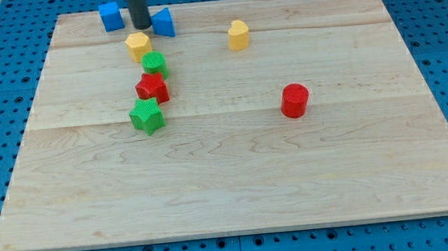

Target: Slide the blue cube to the top left side of the board

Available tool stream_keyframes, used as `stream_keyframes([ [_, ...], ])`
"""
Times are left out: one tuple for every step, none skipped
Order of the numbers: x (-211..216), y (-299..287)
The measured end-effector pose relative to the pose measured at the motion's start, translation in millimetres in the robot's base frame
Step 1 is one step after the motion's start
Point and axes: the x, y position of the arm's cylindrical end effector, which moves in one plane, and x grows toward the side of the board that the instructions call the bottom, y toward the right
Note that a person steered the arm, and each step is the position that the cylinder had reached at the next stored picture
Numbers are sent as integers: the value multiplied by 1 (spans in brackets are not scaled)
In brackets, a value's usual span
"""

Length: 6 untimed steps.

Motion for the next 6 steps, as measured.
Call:
stream_keyframes([
  [-28,1],
  [-42,-2],
  [-38,-49],
  [-19,-79],
  [2,-77],
  [17,-72],
])
